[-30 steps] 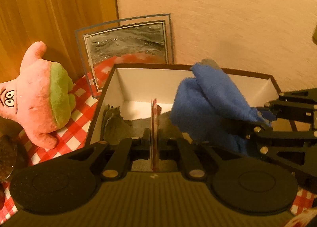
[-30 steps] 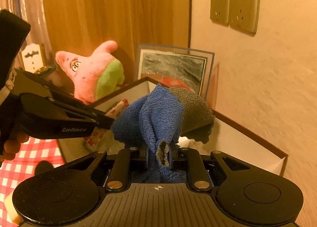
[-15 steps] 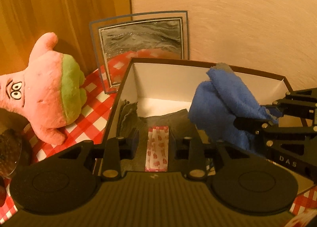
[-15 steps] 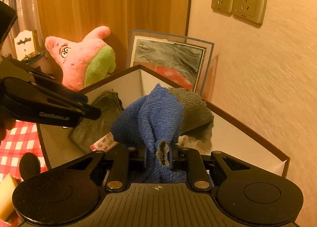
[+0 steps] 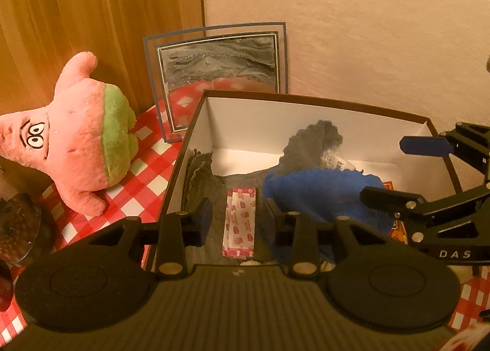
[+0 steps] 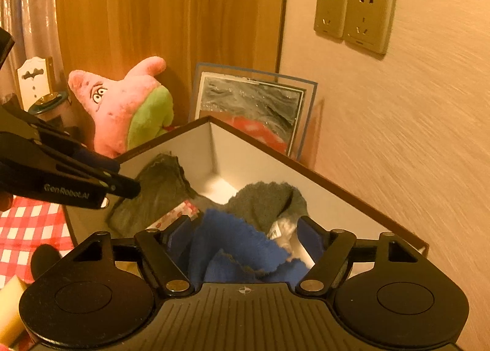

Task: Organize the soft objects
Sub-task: 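Lower the towel and bag into the brown box and open both grippers, then move the left gripper back and grasp the yellow sponge, then grasp the black round felt pad with the right gripper while the left holds the sponge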

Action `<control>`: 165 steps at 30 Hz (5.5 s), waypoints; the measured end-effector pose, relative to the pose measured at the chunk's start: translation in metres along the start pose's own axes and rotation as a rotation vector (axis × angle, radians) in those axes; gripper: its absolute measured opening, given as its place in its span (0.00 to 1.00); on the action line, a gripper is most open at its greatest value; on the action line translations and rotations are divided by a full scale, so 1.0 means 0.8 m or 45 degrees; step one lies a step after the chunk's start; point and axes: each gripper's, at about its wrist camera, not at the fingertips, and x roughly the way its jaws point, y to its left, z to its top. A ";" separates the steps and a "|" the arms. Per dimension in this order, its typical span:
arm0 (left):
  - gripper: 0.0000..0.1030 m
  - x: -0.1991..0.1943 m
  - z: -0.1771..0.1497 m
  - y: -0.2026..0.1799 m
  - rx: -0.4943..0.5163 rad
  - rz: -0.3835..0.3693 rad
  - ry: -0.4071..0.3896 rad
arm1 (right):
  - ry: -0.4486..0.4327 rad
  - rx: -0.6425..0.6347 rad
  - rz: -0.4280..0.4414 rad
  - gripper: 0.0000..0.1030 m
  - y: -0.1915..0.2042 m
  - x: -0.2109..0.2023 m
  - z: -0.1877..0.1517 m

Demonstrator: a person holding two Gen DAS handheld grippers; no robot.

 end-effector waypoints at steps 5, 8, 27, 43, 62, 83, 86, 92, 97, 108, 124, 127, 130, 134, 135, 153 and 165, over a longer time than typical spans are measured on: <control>0.35 -0.019 -0.008 -0.005 0.003 -0.002 -0.005 | 0.019 0.032 0.002 0.74 0.002 -0.019 -0.011; 0.36 -0.033 -0.015 -0.007 -0.003 -0.008 -0.011 | 0.027 0.056 -0.002 0.74 0.003 -0.032 -0.018; 0.43 -0.166 -0.117 0.025 -0.112 0.059 -0.064 | -0.039 0.221 0.034 0.74 0.026 -0.141 -0.049; 0.55 -0.243 -0.242 0.079 -0.279 0.231 0.029 | 0.048 0.195 0.236 0.74 0.125 -0.175 -0.094; 0.59 -0.195 -0.315 0.057 -0.249 0.127 0.179 | 0.315 0.159 0.299 0.74 0.196 -0.111 -0.157; 0.70 -0.102 -0.300 0.064 -0.128 0.151 0.311 | 0.439 0.220 0.264 0.74 0.185 -0.057 -0.172; 0.70 -0.099 -0.299 0.070 -0.141 0.141 0.313 | 0.447 0.225 0.260 0.74 0.184 -0.051 -0.172; 0.70 -0.085 -0.299 0.073 -0.144 0.126 0.324 | 0.459 0.224 0.253 0.74 0.184 -0.042 -0.170; 0.69 -0.079 -0.297 0.077 -0.168 0.123 0.321 | 0.460 0.213 0.250 0.74 0.187 -0.035 -0.167; 0.64 -0.091 -0.299 0.091 -0.259 0.143 0.258 | 0.458 0.174 0.276 0.74 0.199 -0.020 -0.162; 0.64 -0.120 -0.313 0.165 -0.541 0.369 0.236 | 0.242 -0.221 0.513 0.74 0.270 0.057 -0.120; 0.64 -0.119 -0.313 0.172 -0.567 0.377 0.233 | 0.241 -0.314 0.526 0.74 0.288 0.080 -0.118; 0.64 -0.119 -0.312 0.175 -0.578 0.377 0.227 | 0.247 -0.401 0.513 0.74 0.302 0.098 -0.119; 0.64 -0.116 -0.312 0.178 -0.588 0.374 0.233 | 0.233 -0.475 0.517 0.74 0.315 0.112 -0.117; 0.64 -0.115 -0.311 0.178 -0.587 0.376 0.234 | 0.228 -0.502 0.510 0.74 0.318 0.115 -0.117; 0.64 -0.107 -0.313 0.156 -0.548 0.334 0.252 | 0.207 -0.545 0.469 0.62 0.316 0.087 -0.124; 0.64 -0.112 -0.307 0.078 -0.444 0.203 0.253 | 0.316 -0.210 0.277 0.62 0.225 -0.007 -0.176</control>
